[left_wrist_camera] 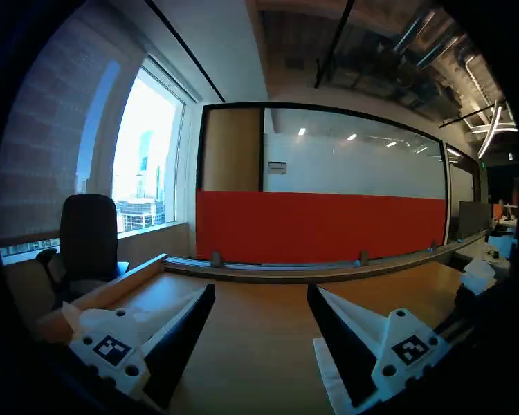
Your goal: Fold towel
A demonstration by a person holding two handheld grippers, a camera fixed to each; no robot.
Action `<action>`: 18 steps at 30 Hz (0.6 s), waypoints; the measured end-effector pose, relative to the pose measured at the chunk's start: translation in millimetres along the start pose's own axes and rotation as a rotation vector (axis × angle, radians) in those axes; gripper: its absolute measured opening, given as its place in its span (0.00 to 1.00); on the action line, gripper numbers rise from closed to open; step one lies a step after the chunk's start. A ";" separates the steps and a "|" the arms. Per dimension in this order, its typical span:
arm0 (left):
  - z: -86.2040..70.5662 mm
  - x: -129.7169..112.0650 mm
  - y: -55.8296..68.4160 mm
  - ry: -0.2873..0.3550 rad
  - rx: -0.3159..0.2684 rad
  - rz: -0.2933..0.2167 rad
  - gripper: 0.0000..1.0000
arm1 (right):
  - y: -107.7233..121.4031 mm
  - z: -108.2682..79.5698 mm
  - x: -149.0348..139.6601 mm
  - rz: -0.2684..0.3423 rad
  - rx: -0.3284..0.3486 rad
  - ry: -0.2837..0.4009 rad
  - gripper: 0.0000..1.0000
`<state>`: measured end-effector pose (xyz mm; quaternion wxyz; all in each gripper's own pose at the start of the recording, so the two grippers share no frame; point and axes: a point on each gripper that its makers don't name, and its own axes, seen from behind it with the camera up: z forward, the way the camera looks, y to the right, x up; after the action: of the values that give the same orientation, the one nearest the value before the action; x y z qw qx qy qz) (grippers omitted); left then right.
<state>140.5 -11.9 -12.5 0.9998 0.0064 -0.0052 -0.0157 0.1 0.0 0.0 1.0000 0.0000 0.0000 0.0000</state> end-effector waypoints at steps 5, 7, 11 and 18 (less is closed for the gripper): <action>-6.8 35.5 -4.1 -0.012 -0.003 0.007 0.98 | -1.6 -4.5 24.0 0.000 0.000 -0.001 1.00; -9.1 46.9 -5.4 -0.020 -0.005 0.015 0.99 | -1.8 -5.7 35.1 0.001 -0.001 -0.001 1.00; -12.6 63.6 -6.1 -0.036 -0.006 0.030 0.99 | -2.8 -6.8 55.2 0.002 -0.004 0.001 1.00; -13.7 77.5 -4.0 -0.063 -0.020 0.040 0.99 | -7.0 -6.7 76.2 0.001 -0.001 -0.002 1.00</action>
<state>218.0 -18.1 -25.5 0.9993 -0.0041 -0.0364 0.0040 76.3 -7.0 -6.7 1.0000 -0.0003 -0.0009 0.0006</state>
